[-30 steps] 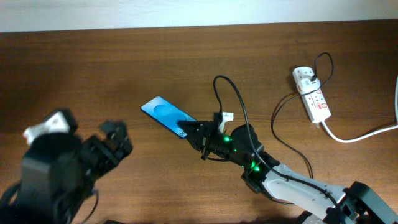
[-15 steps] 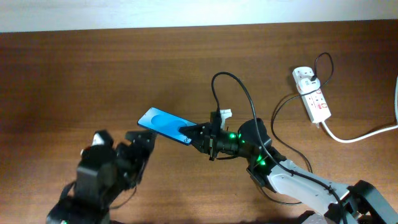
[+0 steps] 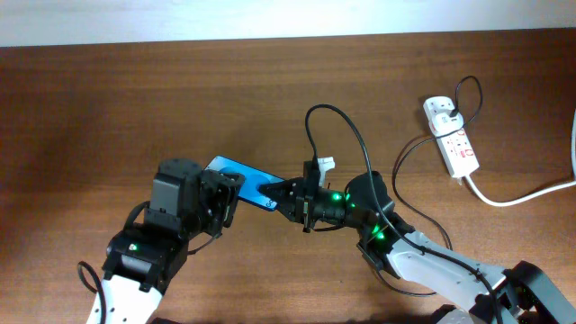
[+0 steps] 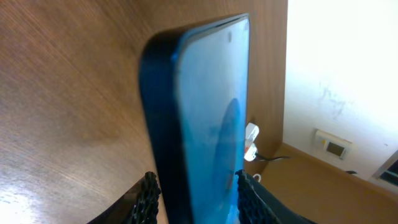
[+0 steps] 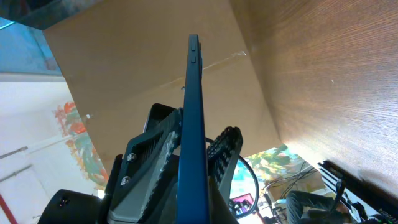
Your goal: Plug charger to phone and switch on socket
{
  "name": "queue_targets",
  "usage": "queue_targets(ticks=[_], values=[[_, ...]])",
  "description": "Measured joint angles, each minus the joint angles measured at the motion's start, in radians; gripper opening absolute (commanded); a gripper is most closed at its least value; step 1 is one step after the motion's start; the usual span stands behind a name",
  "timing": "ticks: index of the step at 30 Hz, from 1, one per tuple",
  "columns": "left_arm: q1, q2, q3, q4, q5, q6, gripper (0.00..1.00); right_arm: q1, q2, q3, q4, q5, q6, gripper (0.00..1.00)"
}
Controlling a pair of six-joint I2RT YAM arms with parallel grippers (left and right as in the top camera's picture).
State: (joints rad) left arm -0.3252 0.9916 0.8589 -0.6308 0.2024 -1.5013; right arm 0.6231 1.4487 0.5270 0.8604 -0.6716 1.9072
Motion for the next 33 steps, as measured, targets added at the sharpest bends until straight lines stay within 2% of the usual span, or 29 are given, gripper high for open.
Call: queue_targets(ticks=[6,8,12,18,27,29,30,31,32,33], values=[[0.0,0.004,0.0,0.048,-0.027,-0.01,0.44,0.0,0.0,0.0,0.001,-0.012,0.006,0.04],[0.0,0.033,0.0,0.05,-0.027,-0.01,0.38,0.0,0.0,-0.002,0.042,-0.021,0.016,0.04],[0.0,0.069,0.001,0.1,-0.026,-0.011,0.33,0.0,0.0,-0.004,0.058,-0.026,0.028,0.04],[0.0,0.086,-0.011,0.123,-0.018,-0.018,0.3,0.0,-0.008,0.006,-0.023,-0.025,0.045,0.04],[0.004,0.087,-0.018,0.145,-0.006,-0.077,0.02,-0.002,-0.032,0.021,-0.098,0.002,0.109,0.04],[0.004,0.088,-0.018,0.146,-0.004,-0.084,0.0,-0.002,-0.032,0.021,-0.101,0.004,0.111,0.04],[0.004,0.088,-0.018,0.146,-0.004,-0.086,0.02,-0.002,-0.033,0.023,-0.106,0.005,0.113,0.04],[0.004,0.088,-0.021,0.146,-0.003,-0.09,0.3,-0.002,-0.036,0.026,-0.123,0.005,0.113,0.04],[0.004,0.088,-0.023,0.146,-0.003,-0.093,0.46,-0.002,-0.038,0.029,-0.136,0.004,0.105,0.04],[0.004,0.089,-0.023,0.142,0.004,-0.103,0.53,-0.002,-0.039,0.029,-0.144,0.009,0.077,0.04]])
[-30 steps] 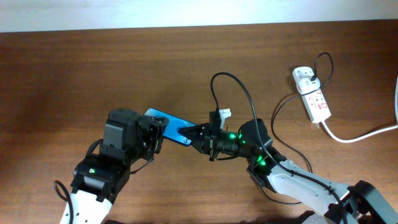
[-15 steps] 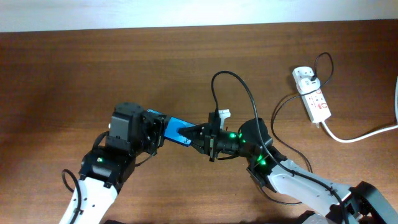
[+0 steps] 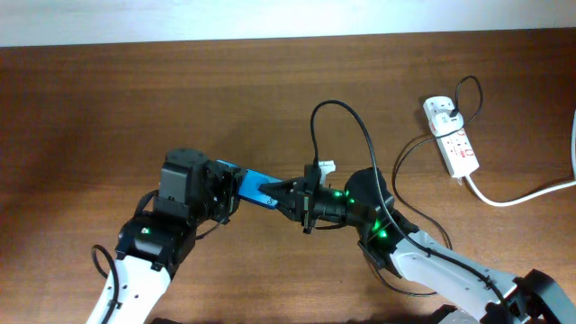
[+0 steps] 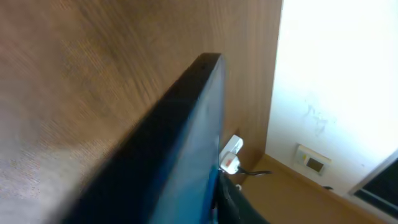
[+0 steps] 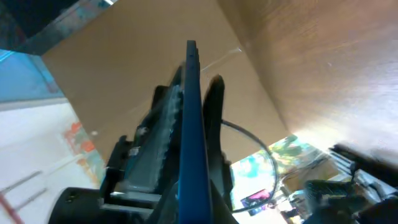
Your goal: Plug charger to phone and switch on socket
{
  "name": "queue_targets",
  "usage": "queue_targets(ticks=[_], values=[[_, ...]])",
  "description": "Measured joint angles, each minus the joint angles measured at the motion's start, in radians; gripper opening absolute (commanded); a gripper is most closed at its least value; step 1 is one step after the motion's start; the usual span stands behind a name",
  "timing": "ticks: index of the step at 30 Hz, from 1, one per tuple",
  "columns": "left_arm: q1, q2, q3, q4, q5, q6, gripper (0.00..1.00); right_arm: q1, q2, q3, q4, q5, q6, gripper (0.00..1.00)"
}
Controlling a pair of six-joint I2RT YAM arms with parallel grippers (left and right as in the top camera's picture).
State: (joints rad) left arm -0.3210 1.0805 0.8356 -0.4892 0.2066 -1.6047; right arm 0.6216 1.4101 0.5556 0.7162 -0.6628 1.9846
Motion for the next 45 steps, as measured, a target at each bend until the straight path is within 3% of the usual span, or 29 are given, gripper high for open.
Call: queue_targets(ticks=[2,4,5,10,13,14,15,17,21,23,25,28,29,31,33,37,39,41,45], values=[[0.0,0.0,0.0,0.009,0.039,-0.008,0.58,0.0,0.011,-0.004,-0.028,0.031,-0.069,0.04],[0.0,0.001,-0.004,0.083,0.072,0.008,0.3,-0.003,0.01,-0.004,-0.012,0.067,-0.085,0.04],[0.0,0.002,-0.005,0.094,0.078,0.019,0.24,-0.007,0.007,0.0,-0.005,0.077,-0.087,0.04],[0.0,0.008,-0.01,0.1,0.087,0.046,0.0,-0.015,0.003,0.006,0.003,0.102,-0.014,0.04],[0.0,0.008,-0.01,0.109,0.09,0.046,0.0,-0.016,0.002,0.006,0.002,0.101,-0.003,0.04],[0.0,0.008,-0.01,0.109,0.089,0.045,0.0,-0.016,0.002,0.006,0.002,0.101,-0.002,0.12],[0.0,0.008,-0.01,0.109,0.089,0.045,0.0,-0.016,0.002,0.006,0.002,0.101,0.004,0.34],[0.0,0.008,-0.01,0.104,0.088,0.076,0.0,-0.015,0.003,0.002,-0.023,0.086,-0.055,0.54],[0.019,0.008,-0.01,0.085,0.077,0.288,0.0,-0.01,0.01,0.0,-0.152,0.07,-0.112,0.67],[0.067,0.008,-0.01,0.084,0.089,0.413,0.0,-0.01,0.01,0.0,-0.192,0.08,-0.16,0.79],[0.14,0.008,-0.01,0.095,0.181,0.568,0.0,-0.01,0.014,-0.003,-0.22,0.097,-0.338,0.98],[0.319,0.01,-0.011,0.081,0.481,0.781,0.0,-0.008,0.009,0.003,-0.324,0.164,-0.632,0.98],[0.38,0.01,-0.008,0.102,0.647,0.842,0.0,-0.006,0.017,-0.008,-0.402,0.206,-0.756,0.98],[0.403,0.038,-0.007,0.097,0.827,0.901,0.0,-0.013,0.02,-0.012,-0.414,0.238,-0.916,0.98],[0.404,0.176,-0.007,0.093,0.958,0.97,0.0,-0.073,-0.045,-0.013,-0.543,0.258,-1.057,0.98],[0.404,0.409,-0.004,0.093,1.014,1.063,0.0,-0.111,-0.354,0.009,-1.051,0.445,-1.183,0.98],[0.38,0.448,-0.003,0.093,1.007,1.094,0.0,-0.111,-0.408,0.009,-1.242,0.569,-1.197,0.98],[0.34,0.451,-0.003,0.094,0.996,1.109,0.0,-0.111,-0.394,0.009,-1.323,0.623,-1.201,1.0],[0.299,0.451,-0.003,0.1,0.973,1.115,0.0,-0.111,-0.172,0.009,-1.297,0.742,-1.204,0.72]])
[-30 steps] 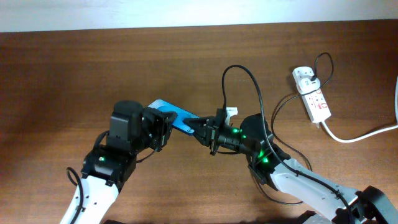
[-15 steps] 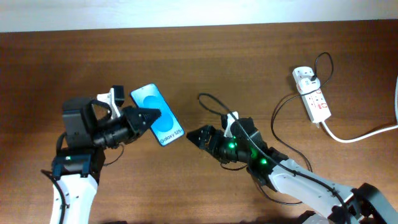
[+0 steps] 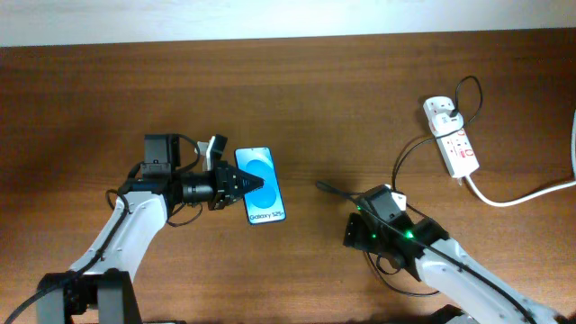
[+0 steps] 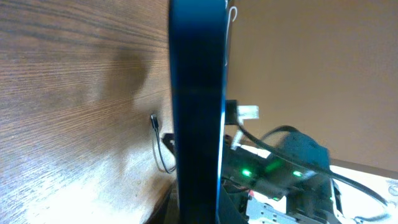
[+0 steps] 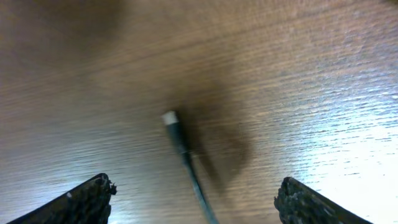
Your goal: Plug charger to phone and switch on socket
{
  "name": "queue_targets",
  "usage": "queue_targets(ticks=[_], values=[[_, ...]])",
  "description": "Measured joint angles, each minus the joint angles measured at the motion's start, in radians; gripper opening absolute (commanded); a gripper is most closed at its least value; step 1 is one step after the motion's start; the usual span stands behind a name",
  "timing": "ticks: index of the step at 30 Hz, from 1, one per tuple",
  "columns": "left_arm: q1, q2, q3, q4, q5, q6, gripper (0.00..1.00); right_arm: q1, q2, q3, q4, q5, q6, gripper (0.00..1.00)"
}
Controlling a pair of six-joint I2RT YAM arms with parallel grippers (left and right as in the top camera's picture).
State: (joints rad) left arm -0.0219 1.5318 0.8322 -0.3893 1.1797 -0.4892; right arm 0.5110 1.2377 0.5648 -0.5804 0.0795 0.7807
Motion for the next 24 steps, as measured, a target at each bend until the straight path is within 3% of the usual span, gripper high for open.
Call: queue_targets(ticks=[3,9,11,13,16,20,24], values=[[0.0,0.0,0.0,0.005,-0.006,0.0,0.0,0.0,0.167,0.02,0.108,-0.023,-0.01,0.46],[0.0,0.0,0.0,0.004,-0.006,0.0,0.0,-0.002,0.203,0.055,0.049,-0.084,-0.091,0.44],[0.0,0.0,0.0,0.005,-0.006,0.0,0.0,-0.002,0.203,0.06,-0.004,-0.117,-0.087,0.34],[0.0,0.0,0.0,0.004,-0.006,0.0,0.0,-0.002,0.203,0.06,-0.01,-0.122,-0.076,0.31],[0.0,0.0,0.0,0.005,-0.006,0.0,0.0,-0.003,0.203,0.056,0.0,-0.128,-0.073,0.04],[0.0,0.0,0.0,0.012,-0.006,0.0,0.0,-0.005,0.207,0.045,0.066,-0.212,-0.075,0.04],[0.0,0.0,0.0,0.1,-0.006,0.003,0.0,-0.005,0.193,0.003,0.193,-0.557,-0.179,0.04]])
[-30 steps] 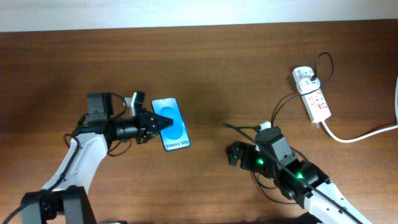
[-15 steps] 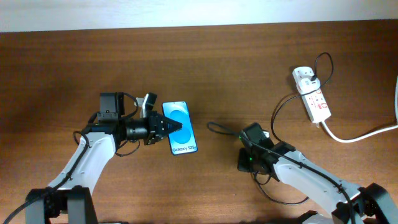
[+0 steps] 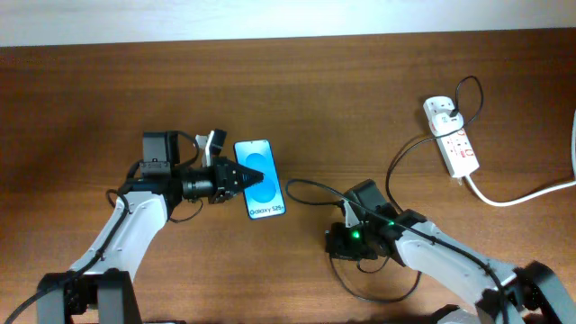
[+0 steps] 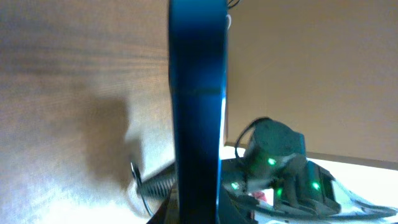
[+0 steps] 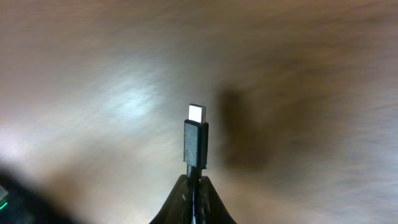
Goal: Plug charger to phone and switch on socket
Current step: 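Push the USB-C plug up into the phone's bottom port with the right gripper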
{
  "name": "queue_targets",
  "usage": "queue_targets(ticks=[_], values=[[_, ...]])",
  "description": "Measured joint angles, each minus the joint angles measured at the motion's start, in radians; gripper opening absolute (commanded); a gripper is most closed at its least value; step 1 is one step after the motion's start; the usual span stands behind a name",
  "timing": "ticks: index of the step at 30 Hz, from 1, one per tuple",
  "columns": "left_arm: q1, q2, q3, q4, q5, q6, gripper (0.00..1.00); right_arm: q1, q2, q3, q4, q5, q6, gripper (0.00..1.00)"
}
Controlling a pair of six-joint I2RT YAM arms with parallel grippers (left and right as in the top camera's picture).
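A blue phone (image 3: pixel 259 178) with its screen up sits left of the middle, with my left gripper (image 3: pixel 236 180) shut on its left edge. From the left wrist the phone (image 4: pixel 196 106) shows edge-on, rising from the gripper (image 4: pixel 194 210). My right gripper (image 5: pixel 194 186) is shut on the black charger cable just below its USB-C plug (image 5: pixel 196 140), which sticks up free. Overhead, the right gripper (image 3: pixel 345 236) is right of the phone, and the cable (image 3: pixel 306 184) loops past it. The white socket strip (image 3: pixel 453 137) with a charger plugged in lies at the far right.
A white lead (image 3: pixel 522 193) runs from the socket strip off the right edge. The black cable curls over the brown table (image 3: pixel 108 81) between the strip and my right arm, with a loop under the arm near the front edge.
My right gripper was open over the cable's plug lying on the table. It is now shut on the cable below the plug and sits further left. The left gripper still holds the phone.
At first both grippers held the phone between them at the table's middle, and so again a second later. Then the left gripper alone held it, further left, while the right one hung open over the cable's end. Now the right gripper holds the cable.
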State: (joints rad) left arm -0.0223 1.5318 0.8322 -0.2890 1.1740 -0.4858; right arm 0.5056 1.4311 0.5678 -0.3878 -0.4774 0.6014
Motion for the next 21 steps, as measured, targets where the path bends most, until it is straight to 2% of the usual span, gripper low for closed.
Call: queue_targets(ticks=[3,5,7,10,13,17,21], values=[[0.0,0.0,-0.002,0.138,0.006,-0.021,0.0,0.0,-0.167,-0.003,0.002,-0.215,-0.095,0.04],[-0.001,0.0,0.005,0.298,0.039,-0.077,0.0,0.0,-0.278,-0.003,0.011,-0.304,-0.155,0.04],[-0.001,0.0,0.005,0.358,0.061,-0.14,0.0,0.0,-0.328,-0.008,0.073,-0.38,-0.21,0.04],[-0.001,0.0,0.005,0.378,0.069,-0.236,0.0,0.001,-0.335,-0.014,0.238,-0.441,-0.242,0.04],[-0.001,0.0,0.005,0.386,0.072,-0.342,0.0,0.001,-0.335,-0.014,0.33,-0.452,-0.204,0.04],[-0.001,0.0,0.005,0.385,0.069,-0.372,0.0,0.001,-0.232,-0.014,0.519,-0.457,-0.096,0.04],[-0.001,0.0,0.006,0.447,0.06,-0.377,0.0,0.001,-0.175,-0.016,0.579,-0.44,-0.047,0.04]])
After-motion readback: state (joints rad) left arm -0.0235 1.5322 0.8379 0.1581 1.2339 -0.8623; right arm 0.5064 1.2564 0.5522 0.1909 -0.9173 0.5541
